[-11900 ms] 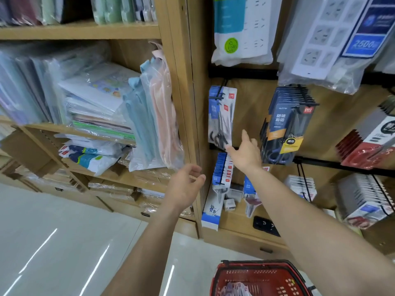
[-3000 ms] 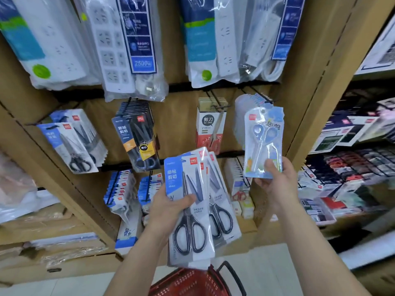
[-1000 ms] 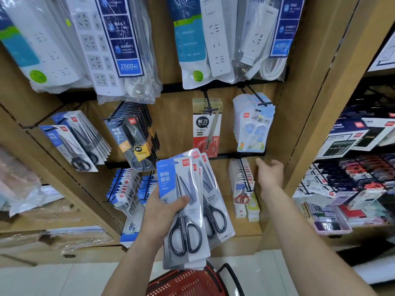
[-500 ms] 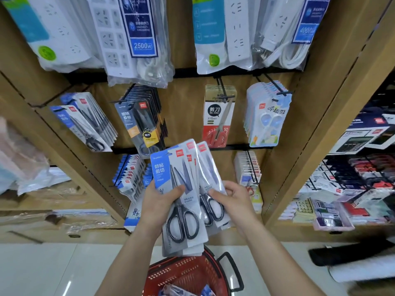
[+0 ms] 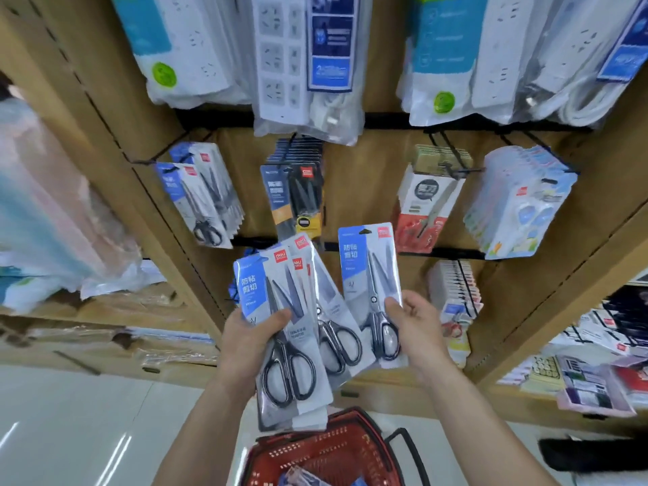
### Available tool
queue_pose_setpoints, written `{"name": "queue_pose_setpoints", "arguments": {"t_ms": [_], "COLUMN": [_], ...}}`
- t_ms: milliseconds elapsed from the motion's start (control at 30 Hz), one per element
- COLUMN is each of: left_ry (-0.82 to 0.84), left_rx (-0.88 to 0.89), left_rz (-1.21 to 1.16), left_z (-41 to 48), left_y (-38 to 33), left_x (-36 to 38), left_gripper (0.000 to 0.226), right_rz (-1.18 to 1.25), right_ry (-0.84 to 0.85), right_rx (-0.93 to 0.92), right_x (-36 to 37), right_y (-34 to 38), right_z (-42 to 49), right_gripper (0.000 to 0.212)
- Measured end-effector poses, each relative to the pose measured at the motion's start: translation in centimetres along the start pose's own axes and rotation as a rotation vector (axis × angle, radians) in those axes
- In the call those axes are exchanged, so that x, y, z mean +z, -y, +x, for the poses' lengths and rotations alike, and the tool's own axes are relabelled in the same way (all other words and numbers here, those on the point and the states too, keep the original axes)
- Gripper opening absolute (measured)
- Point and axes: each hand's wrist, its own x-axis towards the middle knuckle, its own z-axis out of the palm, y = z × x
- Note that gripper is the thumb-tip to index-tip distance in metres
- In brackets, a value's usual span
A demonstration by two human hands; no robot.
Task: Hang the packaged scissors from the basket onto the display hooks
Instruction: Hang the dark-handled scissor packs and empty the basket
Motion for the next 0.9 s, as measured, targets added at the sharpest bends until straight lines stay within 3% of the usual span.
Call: {"name": "queue_pose_setpoints", "arguments": {"t_ms": [333,500,633,900], "left_ry": [-0.067,-0.131,-0.164,-0.168], "left_rx": [0.070,0.092,0.088,0.062], "left_rz": [0.029,0.012,-0.009,-0.055], "left_z": [4.4,5.6,6.0,6.3], "left_y": [-6.0,-7.3,-7.3,-6.4], "left_x": [-17.8,-23.2,-25.2,-26.3], "left_gripper": [0.025,0.024,0.025,0.022], "right_rz": [-0.039,-0.161,-0.188,-0.201], "right_ry": [0.104,0.195,0.155,0.036], "right_rx": [-0.119,-0.221,-0.239,-0.226], "right_x": [20.4,28.6,32.1,32.9], "right_y": [5.3,8.8,9.8,7.9], "right_z": [-0.3,1.4,2.4,2.9], "right_gripper": [0.017,0.031,0.045,0.036]}}
